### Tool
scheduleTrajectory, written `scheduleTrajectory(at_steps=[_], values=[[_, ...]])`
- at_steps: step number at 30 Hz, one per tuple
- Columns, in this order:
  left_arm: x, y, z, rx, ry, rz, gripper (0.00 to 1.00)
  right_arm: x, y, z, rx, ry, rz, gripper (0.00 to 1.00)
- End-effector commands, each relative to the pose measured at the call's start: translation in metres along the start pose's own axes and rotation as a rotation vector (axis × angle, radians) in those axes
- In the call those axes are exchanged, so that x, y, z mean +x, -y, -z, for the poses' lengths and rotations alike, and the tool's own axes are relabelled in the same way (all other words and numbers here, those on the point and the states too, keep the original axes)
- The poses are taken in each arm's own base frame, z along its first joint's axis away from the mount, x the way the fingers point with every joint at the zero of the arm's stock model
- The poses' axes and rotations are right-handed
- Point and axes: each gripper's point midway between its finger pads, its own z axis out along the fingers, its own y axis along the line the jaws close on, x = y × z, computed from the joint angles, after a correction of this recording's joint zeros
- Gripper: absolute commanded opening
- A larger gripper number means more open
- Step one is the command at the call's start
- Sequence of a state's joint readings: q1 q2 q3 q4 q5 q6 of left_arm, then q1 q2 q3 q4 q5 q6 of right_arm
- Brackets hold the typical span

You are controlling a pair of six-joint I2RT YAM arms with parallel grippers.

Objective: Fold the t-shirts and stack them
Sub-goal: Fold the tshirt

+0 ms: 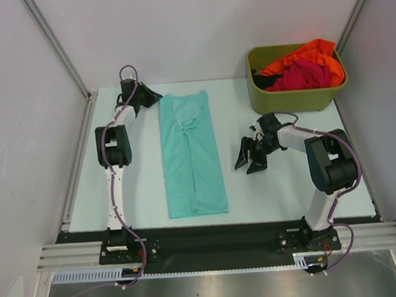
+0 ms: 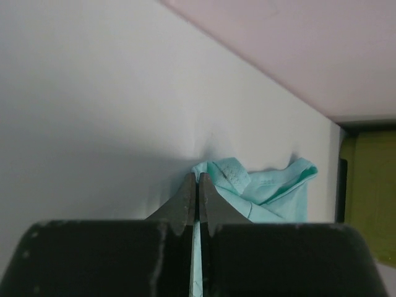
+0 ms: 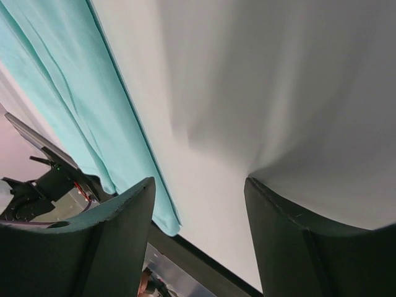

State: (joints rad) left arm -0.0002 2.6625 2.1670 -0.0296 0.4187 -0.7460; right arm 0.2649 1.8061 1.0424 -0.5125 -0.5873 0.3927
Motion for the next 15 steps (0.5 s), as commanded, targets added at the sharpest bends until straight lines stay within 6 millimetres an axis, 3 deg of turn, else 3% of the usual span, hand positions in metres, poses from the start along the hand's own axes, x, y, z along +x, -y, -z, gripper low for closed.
scheduleTrajectory(at_steps=[1,3,4,5,6,7,8,10,11,12,13,14,15], values=[[-0.032,0.057,-0.010,0.153,0.085,-0.052,0.00,-0.001,-0.008,0.009,-0.023,0.038,-0.005,0.66],[-0.037,0.063,-0.005,0.155,0.087,-0.050,0.11,-0.001,-0.016,0.013,-0.051,0.062,-0.020,0.66],[-0.041,0.060,-0.001,0.122,0.097,-0.049,0.31,-0.001,-0.019,0.012,-0.062,0.070,-0.018,0.66],[-0.052,0.071,0.017,0.086,0.120,-0.093,0.42,0.003,-0.019,0.011,-0.065,0.064,-0.034,0.67],[-0.052,0.054,0.026,-0.038,0.124,-0.085,0.65,0.006,-0.019,0.009,-0.069,0.054,-0.039,0.68],[-0.045,0.042,0.037,-0.103,0.103,-0.113,0.68,0.011,-0.020,0.006,-0.074,0.044,-0.037,0.69],[-0.063,0.058,0.064,-0.124,0.139,-0.134,0.69,0.013,-0.021,0.005,-0.075,0.038,-0.041,0.70],[-0.050,0.044,0.093,-0.235,0.085,-0.154,0.71,0.016,-0.023,0.004,-0.075,0.041,-0.026,0.74],[-0.053,0.040,0.108,-0.300,0.102,-0.169,0.71,0.021,-0.025,0.002,-0.069,0.031,-0.018,0.75],[-0.060,0.059,0.142,-0.322,0.118,-0.185,0.71,0.022,-0.026,0.003,-0.066,0.033,-0.011,0.77],[-0.039,0.039,0.155,-0.386,0.070,-0.186,0.71,0.027,-0.026,0.003,-0.061,0.019,-0.014,0.77],[-0.034,0.042,0.173,-0.406,0.077,-0.187,0.70,0.031,-0.030,0.002,-0.065,0.010,-0.004,0.77],[-0.041,0.071,0.207,-0.358,0.135,-0.199,0.68,0.037,-0.031,0.003,-0.067,0.005,-0.007,0.77]])
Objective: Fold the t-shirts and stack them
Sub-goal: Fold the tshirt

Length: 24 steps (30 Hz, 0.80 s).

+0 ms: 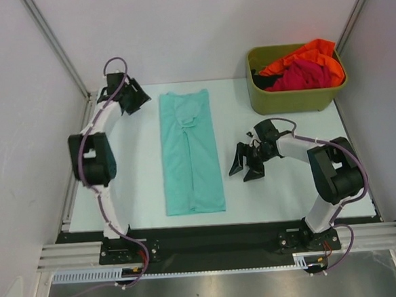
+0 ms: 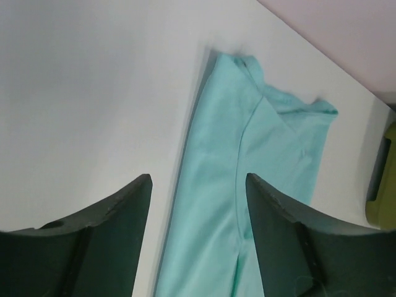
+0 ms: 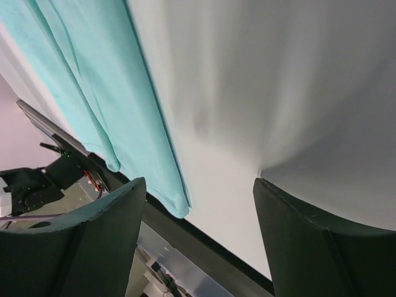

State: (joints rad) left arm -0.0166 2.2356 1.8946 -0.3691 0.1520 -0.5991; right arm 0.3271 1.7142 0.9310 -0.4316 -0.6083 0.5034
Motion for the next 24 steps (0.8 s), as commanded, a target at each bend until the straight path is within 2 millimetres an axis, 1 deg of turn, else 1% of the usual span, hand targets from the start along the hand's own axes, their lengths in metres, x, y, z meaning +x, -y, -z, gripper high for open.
scheduleTrajectory(at_steps=[1,2,3,4,5,6,7,8,9,10,11,12,13,14,15,16,17,18,19,20,21,24], values=[[0.010,-0.012,0.106,-0.086,0.051,-0.056,0.68,0.014,-0.016,0.006,-0.031,0.002,0.027,0.77],[0.025,-0.002,0.119,-0.026,0.044,-0.061,0.66,0.020,-0.019,0.004,-0.033,-0.007,0.037,0.76],[0.027,0.015,0.159,0.037,0.090,-0.084,0.59,0.029,-0.020,0.003,-0.032,-0.020,0.030,0.74],[0.076,-0.006,0.161,0.011,0.009,-0.120,0.57,0.033,-0.024,0.006,-0.037,-0.014,0.042,0.73],[0.110,0.005,0.173,0.036,-0.038,-0.178,0.56,0.038,-0.025,0.005,-0.036,-0.015,0.042,0.72],[0.132,0.007,0.187,0.038,-0.050,-0.215,0.55,0.047,-0.028,0.003,-0.035,-0.026,0.057,0.70],[0.168,-0.001,0.208,0.050,-0.083,-0.223,0.56,0.053,-0.029,0.003,-0.035,-0.015,0.049,0.70],[0.202,0.007,0.223,0.087,-0.129,-0.257,0.56,0.058,-0.031,0.002,-0.037,-0.015,0.051,0.70],[0.220,0.001,0.232,0.083,-0.140,-0.257,0.58,0.066,-0.035,0.000,-0.042,-0.022,0.064,0.70],[0.243,-0.011,0.248,0.092,-0.151,-0.211,0.58,0.072,-0.037,0.000,-0.047,-0.017,0.053,0.70],[0.265,-0.014,0.257,0.107,-0.187,-0.218,0.59,0.076,-0.039,-0.001,-0.049,-0.020,0.056,0.70],[0.276,-0.023,0.262,0.096,-0.204,-0.200,0.60,0.081,-0.039,-0.002,-0.047,-0.021,0.058,0.70],[0.293,-0.038,0.266,0.074,-0.234,-0.163,0.60,0.089,-0.040,-0.004,-0.040,-0.031,0.075,0.70],[0.298,-0.042,0.277,0.084,-0.237,-0.156,0.60,0.093,-0.041,-0.004,-0.036,-0.033,0.082,0.70],[0.303,-0.048,0.282,0.076,-0.239,-0.132,0.60,0.097,-0.041,-0.005,-0.031,-0.037,0.088,0.70],[0.313,-0.058,0.284,0.061,-0.256,-0.131,0.60,0.102,-0.036,-0.006,-0.013,-0.042,0.092,0.70],[0.313,-0.057,0.290,0.091,-0.236,-0.122,0.60,0.104,-0.037,-0.005,-0.016,-0.040,0.090,0.70],[0.315,-0.056,0.291,0.104,-0.231,-0.096,0.60,0.104,-0.038,-0.005,-0.025,-0.031,0.094,0.70],[0.321,-0.060,0.290,0.105,-0.240,-0.088,0.60,0.106,-0.038,-0.005,-0.028,-0.029,0.087,0.70],[0.325,-0.064,0.290,0.094,-0.250,-0.076,0.59,0.109,-0.035,-0.005,-0.028,-0.031,0.070,0.70],[0.330,-0.067,0.288,0.080,-0.263,-0.063,0.56,0.107,-0.038,-0.006,-0.044,-0.019,0.070,0.70],[0.343,-0.075,0.284,0.033,-0.325,-0.071,0.54,0.110,-0.037,-0.010,-0.064,-0.030,0.058,0.70]])
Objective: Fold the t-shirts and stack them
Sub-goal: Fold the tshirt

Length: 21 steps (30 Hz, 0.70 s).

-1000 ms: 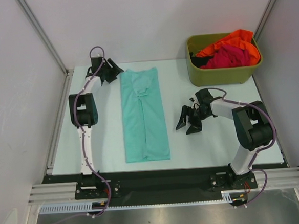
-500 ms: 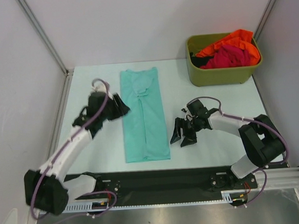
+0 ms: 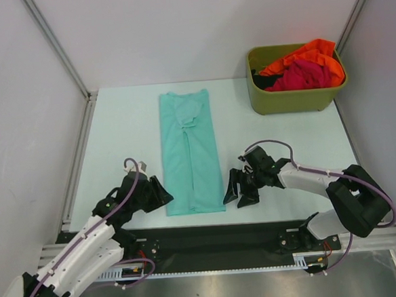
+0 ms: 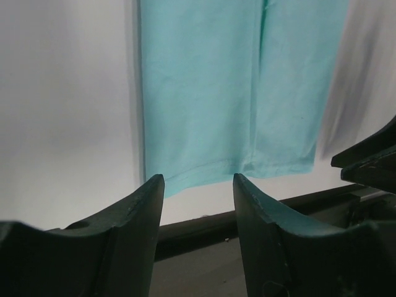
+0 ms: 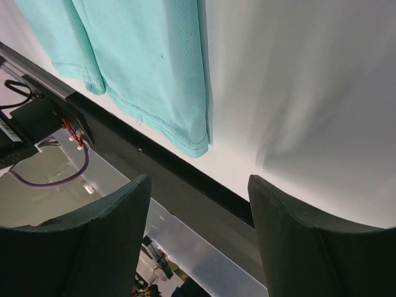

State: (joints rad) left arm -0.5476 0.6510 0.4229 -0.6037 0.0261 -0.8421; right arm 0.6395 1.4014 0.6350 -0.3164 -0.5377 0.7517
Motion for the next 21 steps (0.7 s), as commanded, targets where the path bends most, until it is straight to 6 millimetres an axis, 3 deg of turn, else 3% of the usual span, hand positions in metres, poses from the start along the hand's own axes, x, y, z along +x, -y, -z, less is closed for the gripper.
scheduleTrajectory(at_steps=[1,7,13,21], values=[[0.015,-0.010,-0.009,-0.064,-0.062,0.055,0.53,-0.007,-0.009,-0.003,-0.045,0.040,-0.003,0.70],[0.025,-0.031,-0.015,-0.192,-0.098,0.068,0.52,-0.009,-0.003,-0.014,-0.049,0.022,0.032,0.69],[0.040,-0.037,-0.024,-0.205,-0.150,0.063,0.50,-0.008,0.002,-0.024,-0.054,-0.006,0.045,0.67],[0.044,-0.046,-0.029,-0.250,-0.162,0.037,0.49,-0.004,0.008,-0.029,-0.058,-0.014,0.037,0.64]])
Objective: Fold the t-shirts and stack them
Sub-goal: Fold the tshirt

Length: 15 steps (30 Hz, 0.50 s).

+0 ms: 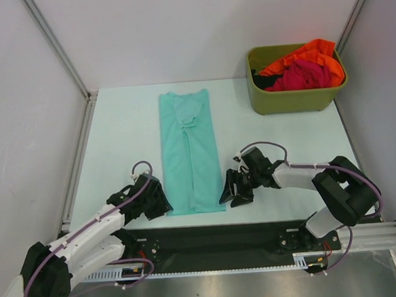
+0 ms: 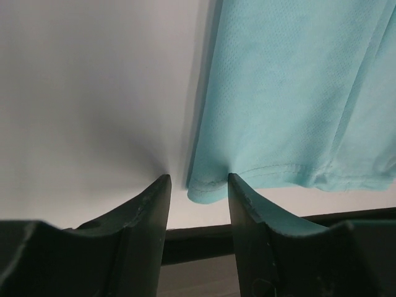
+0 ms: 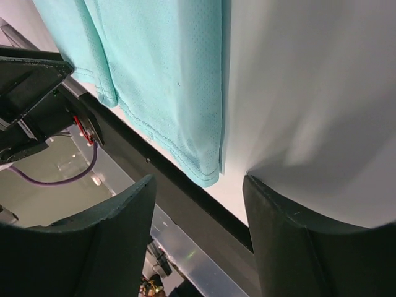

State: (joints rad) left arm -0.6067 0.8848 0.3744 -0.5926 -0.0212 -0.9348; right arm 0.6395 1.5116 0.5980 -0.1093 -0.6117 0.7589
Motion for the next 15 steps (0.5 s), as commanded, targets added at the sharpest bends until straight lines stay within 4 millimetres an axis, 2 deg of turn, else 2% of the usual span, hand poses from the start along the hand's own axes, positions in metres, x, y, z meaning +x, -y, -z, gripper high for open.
scheduleTrajectory(at_steps=[1,5,15], values=[[0.001,-0.006,-0.005,-0.037,0.002,-0.004,0.49,0.002,0.012,-0.006,0.028,0.003,0.011,0.64],[-0.001,-0.009,-0.006,-0.048,0.015,0.000,0.46,0.000,0.011,-0.010,0.024,0.002,-0.011,0.57],[0.010,-0.016,-0.011,-0.043,-0.005,0.043,0.39,0.002,0.019,-0.017,0.073,0.006,-0.053,0.53]])
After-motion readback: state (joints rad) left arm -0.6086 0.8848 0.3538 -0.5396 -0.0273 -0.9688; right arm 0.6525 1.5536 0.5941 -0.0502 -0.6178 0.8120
